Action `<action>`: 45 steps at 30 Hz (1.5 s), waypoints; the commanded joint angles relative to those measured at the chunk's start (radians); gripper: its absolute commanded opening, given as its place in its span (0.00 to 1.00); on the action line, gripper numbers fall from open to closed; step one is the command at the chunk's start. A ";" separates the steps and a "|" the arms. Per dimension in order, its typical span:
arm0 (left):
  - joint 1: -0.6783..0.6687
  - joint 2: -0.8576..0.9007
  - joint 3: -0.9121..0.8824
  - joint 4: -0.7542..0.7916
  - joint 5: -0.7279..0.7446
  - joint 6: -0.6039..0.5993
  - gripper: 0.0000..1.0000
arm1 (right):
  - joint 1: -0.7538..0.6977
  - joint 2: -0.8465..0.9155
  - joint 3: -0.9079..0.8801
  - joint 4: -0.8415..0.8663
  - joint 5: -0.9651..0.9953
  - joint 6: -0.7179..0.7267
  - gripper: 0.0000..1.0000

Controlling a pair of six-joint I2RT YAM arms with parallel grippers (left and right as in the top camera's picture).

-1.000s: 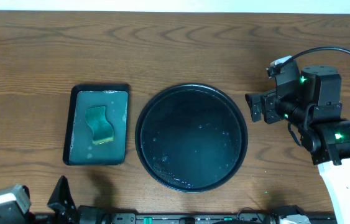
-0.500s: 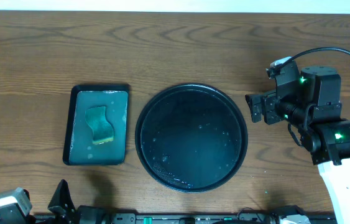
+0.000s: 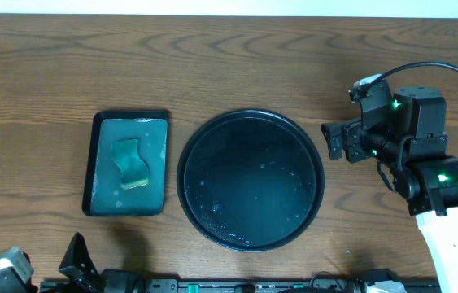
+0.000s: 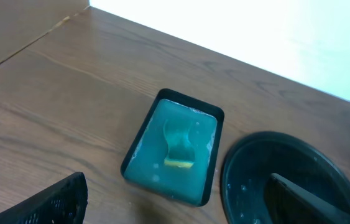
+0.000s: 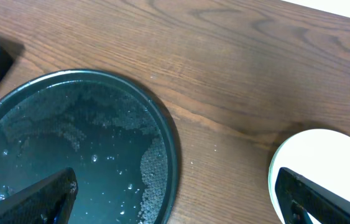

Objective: Clean dirty plates on tray and stack at the side

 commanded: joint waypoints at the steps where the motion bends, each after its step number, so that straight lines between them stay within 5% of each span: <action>1: -0.001 -0.002 -0.001 0.002 -0.036 -0.044 0.91 | 0.005 0.003 0.013 -0.001 0.006 -0.011 0.99; 11: -0.001 -0.002 -0.004 0.027 -0.019 0.036 0.91 | 0.005 0.003 0.013 -0.001 0.006 -0.011 0.99; 21: -0.002 -0.002 -0.125 0.424 0.032 0.307 0.91 | 0.005 0.003 0.013 -0.001 0.006 -0.011 0.99; 37: 0.000 -0.055 -0.772 1.394 0.280 0.264 0.91 | 0.005 0.003 0.013 -0.001 0.006 -0.011 0.99; 45: 0.054 -0.230 -0.959 1.457 0.280 0.222 0.91 | 0.005 0.003 0.013 -0.001 0.006 -0.011 0.99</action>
